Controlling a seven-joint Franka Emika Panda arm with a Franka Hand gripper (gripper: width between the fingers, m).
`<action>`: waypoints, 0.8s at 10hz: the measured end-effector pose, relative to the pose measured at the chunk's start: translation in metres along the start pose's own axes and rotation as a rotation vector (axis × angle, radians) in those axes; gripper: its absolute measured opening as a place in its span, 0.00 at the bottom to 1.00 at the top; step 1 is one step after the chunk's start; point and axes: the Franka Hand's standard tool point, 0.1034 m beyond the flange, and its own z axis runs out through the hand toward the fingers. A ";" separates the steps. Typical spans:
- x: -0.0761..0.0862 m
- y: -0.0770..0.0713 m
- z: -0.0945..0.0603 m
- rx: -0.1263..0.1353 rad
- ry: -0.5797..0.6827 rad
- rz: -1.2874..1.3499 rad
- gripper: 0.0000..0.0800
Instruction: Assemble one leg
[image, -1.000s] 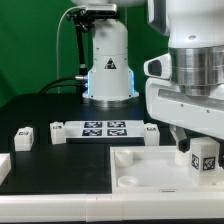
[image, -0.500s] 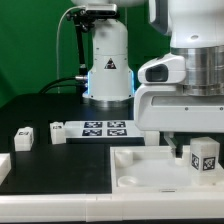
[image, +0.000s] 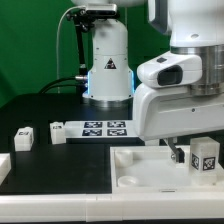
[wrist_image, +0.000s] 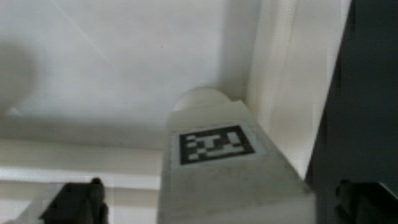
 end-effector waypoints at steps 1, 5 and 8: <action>0.000 0.001 0.000 0.000 0.000 -0.043 0.81; 0.000 0.001 0.000 0.001 0.000 0.019 0.36; 0.000 0.001 0.000 0.003 0.001 0.224 0.36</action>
Offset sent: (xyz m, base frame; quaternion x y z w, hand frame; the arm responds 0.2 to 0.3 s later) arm 0.0000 0.0000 0.0000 0.0000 0.0000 0.0000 1.0000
